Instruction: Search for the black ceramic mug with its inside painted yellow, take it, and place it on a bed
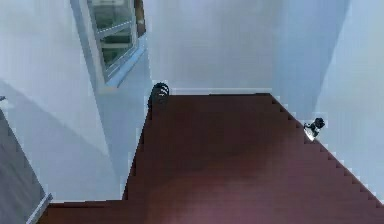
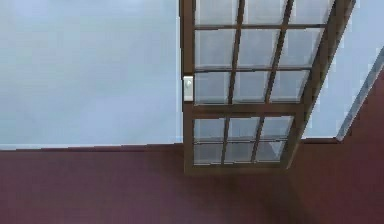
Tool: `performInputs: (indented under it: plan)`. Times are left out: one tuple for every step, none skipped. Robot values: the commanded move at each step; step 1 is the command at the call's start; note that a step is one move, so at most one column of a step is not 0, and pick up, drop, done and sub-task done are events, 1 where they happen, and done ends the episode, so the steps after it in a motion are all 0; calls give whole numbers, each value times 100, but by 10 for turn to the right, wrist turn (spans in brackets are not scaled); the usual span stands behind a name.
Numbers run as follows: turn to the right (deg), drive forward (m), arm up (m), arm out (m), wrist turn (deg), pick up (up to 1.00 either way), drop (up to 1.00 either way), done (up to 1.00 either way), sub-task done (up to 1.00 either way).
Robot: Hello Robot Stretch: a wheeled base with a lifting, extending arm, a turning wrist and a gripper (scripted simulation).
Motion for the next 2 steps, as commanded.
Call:
performInputs:
  plan:
    - [-450,0,0,0,0,0,0,0,0]
    - [-240,0,0,0,0,0,0,0,0]
